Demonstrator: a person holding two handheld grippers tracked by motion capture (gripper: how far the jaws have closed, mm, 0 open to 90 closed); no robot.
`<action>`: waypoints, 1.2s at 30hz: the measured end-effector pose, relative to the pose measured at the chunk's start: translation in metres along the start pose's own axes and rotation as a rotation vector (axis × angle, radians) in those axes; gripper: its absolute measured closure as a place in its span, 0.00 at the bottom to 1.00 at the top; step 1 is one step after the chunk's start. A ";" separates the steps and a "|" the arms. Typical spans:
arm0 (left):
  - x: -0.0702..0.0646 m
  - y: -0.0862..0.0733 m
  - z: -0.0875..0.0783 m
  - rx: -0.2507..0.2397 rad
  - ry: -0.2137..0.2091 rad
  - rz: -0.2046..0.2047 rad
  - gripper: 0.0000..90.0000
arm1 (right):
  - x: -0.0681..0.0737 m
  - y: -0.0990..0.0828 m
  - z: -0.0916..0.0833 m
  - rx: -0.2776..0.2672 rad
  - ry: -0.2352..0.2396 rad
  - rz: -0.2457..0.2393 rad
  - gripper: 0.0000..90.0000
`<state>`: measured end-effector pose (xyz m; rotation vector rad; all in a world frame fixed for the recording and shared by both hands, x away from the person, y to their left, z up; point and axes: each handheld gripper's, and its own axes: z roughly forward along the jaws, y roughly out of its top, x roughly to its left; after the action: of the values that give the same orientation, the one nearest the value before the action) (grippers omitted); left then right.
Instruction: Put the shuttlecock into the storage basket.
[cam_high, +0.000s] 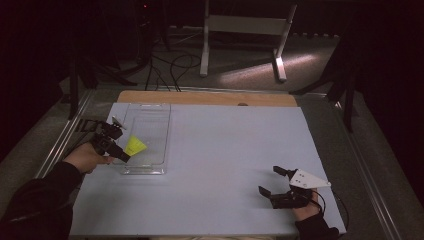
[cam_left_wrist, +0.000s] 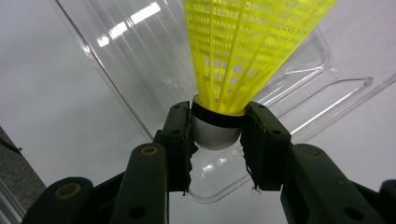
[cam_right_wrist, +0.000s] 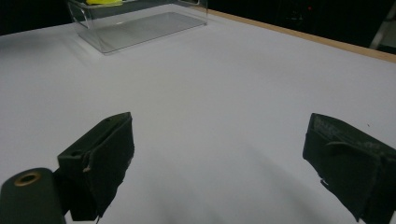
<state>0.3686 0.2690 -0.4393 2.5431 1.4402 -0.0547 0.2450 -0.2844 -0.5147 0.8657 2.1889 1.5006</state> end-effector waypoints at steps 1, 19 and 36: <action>0.000 0.001 0.000 0.004 0.007 0.005 0.72 | 0.000 0.000 0.000 0.000 0.000 0.000 0.10; -0.008 0.012 -0.014 -0.032 0.007 0.020 0.43 | 0.000 0.000 -0.001 -0.002 0.001 -0.001 0.10; -0.022 0.018 -0.030 -0.062 0.028 0.081 0.17 | 0.000 0.000 -0.001 -0.002 0.001 -0.002 0.10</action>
<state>0.3703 0.2476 -0.4035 2.5580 1.3257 0.0384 0.2447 -0.2849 -0.5141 0.8629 2.1880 1.5018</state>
